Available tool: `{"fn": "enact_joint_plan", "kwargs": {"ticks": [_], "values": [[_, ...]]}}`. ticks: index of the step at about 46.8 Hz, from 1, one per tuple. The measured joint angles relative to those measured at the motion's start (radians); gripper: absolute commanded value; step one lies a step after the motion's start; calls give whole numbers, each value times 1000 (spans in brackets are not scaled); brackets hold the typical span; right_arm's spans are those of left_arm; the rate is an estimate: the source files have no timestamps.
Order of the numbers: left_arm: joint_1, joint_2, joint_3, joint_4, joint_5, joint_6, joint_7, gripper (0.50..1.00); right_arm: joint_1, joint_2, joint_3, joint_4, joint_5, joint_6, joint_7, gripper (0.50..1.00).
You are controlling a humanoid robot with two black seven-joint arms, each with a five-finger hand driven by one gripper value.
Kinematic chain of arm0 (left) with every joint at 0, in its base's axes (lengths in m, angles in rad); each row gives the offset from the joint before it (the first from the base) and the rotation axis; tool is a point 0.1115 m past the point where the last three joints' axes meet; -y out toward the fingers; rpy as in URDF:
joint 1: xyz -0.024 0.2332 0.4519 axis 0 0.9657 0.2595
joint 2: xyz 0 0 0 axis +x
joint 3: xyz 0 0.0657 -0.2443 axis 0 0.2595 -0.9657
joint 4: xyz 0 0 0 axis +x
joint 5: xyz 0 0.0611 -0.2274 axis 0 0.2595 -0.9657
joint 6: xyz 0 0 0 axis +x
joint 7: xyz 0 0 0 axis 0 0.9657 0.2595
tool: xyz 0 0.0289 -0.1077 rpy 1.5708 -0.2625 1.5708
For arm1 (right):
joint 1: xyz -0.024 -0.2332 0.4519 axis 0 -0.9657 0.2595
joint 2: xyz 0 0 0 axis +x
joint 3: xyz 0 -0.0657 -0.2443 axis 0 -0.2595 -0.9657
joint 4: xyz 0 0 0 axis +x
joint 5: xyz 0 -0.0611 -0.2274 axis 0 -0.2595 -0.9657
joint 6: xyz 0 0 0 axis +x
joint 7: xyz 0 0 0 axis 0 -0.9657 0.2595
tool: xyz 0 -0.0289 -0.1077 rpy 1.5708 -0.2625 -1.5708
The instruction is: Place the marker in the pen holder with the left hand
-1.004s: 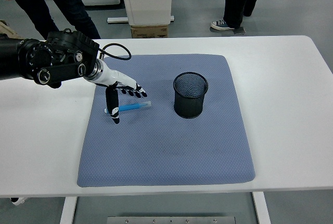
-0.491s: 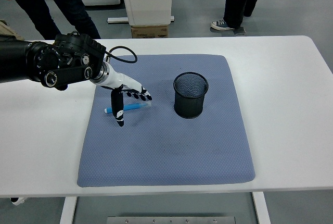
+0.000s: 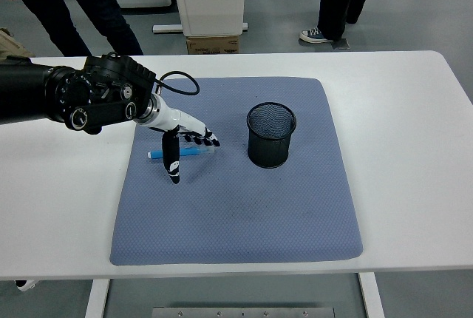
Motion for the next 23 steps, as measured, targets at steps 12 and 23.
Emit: {"fn": "enact_joint_plan", "kwargs": {"ticks": [12, 23], "values": [[0, -7, -8, -1, 0, 2, -1, 1000, 0, 0, 0, 0, 0, 0, 0, 1000], [0, -8, -10, -3, -2, -7, -1, 1000, 0, 0, 0, 0, 0, 0, 0, 1000]]}}
